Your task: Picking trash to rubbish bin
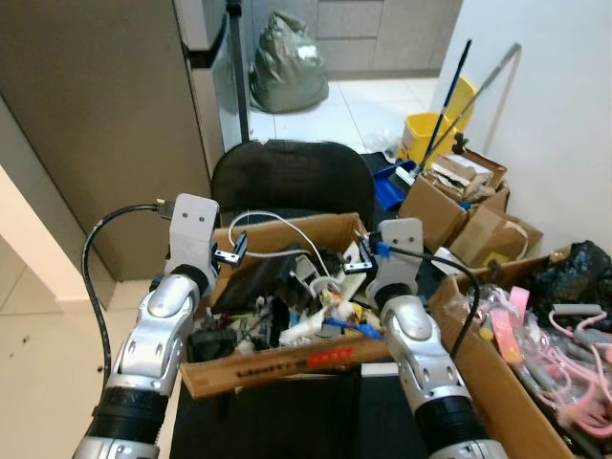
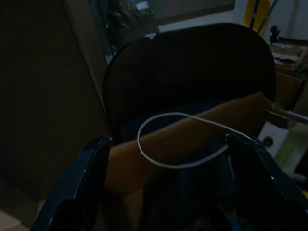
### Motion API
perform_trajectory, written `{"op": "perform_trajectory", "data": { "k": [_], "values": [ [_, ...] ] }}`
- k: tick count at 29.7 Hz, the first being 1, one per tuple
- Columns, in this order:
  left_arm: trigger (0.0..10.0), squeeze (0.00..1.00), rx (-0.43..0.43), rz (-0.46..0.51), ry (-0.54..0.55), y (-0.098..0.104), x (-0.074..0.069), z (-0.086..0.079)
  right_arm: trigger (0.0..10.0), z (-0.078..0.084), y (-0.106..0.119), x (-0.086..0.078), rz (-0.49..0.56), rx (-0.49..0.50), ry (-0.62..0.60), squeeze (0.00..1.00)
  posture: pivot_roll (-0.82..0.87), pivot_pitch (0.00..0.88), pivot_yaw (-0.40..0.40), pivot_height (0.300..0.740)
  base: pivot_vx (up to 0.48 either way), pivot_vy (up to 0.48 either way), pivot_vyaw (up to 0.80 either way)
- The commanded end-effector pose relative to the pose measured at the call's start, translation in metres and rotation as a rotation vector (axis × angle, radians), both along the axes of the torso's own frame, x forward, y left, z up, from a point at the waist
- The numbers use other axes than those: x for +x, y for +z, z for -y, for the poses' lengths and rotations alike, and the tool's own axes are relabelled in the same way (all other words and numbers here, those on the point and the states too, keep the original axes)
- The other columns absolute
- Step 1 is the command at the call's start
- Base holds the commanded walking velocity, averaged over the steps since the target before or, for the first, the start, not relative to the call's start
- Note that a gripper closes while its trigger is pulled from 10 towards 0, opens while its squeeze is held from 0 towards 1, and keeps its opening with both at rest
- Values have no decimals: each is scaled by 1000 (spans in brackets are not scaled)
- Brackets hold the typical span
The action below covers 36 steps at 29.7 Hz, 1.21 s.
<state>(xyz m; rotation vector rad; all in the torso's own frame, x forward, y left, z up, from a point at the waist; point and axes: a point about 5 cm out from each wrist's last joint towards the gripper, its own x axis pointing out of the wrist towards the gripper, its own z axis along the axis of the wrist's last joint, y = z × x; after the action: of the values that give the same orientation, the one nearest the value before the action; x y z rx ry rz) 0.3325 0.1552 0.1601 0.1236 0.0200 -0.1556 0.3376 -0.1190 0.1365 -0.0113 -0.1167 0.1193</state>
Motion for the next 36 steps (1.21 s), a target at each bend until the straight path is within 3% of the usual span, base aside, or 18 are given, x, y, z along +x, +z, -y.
{"op": "perform_trajectory", "data": {
  "k": [1, 11, 13, 17, 20, 26, 28, 32, 36],
  "values": [
    [10000, 0, 5, -29, 1, -8, -4, -2, 10000, -2, -6, -1, -19, 1, 3, 0, 15, 94, 20, 740, 424, 0, 0],
    [10000, 0, 6, -49, -51, -11, -6, 4, 10000, -2, -7, 1, -25, -9, 11, 0, 16, 96, 13, 740, 303, 0, 0],
    [10000, 0, 27, -53, -108, -11, -8, 8, 10000, -1, -6, 1, -25, -10, 13, 0, 18, 97, 12, 740, 0, 0, 0],
    [10000, 0, 46, -66, -329, -8, -21, 25, 10000, -1, -7, 3, -27, -15, 27, 0, 23, 96, 10, 740, 0, 0, 0],
    [10000, 0, 35, -91, -397, -8, -25, 29, 10000, -2, -7, 4, -35, -20, 48, 0, 24, 95, 10, 740, 0, 0, 0],
    [10000, 0, 58, -210, -584, -15, -40, 35, 10000, -8, -17, 7, -124, -94, 165, 0, 23, 89, 11, 740, 0, 0, 0],
    [10000, 0, 56, -240, -608, -17, -43, 35, 10000, -9, -21, 7, -150, -117, 193, 0, 23, 89, 11, 740, 0, 0, 0],
    [10000, 0, 25, -389, -668, -22, -56, 28, 10000, -17, -39, 4, -277, -207, 308, 0, 28, 81, 9, 740, 0, 0, 0],
    [10000, 0, 16, -466, -703, -25, -64, 25, 10000, -18, -46, 3, -306, -241, 323, 0, 33, 77, 9, 740, 0, 0, 0]
  ]
}}
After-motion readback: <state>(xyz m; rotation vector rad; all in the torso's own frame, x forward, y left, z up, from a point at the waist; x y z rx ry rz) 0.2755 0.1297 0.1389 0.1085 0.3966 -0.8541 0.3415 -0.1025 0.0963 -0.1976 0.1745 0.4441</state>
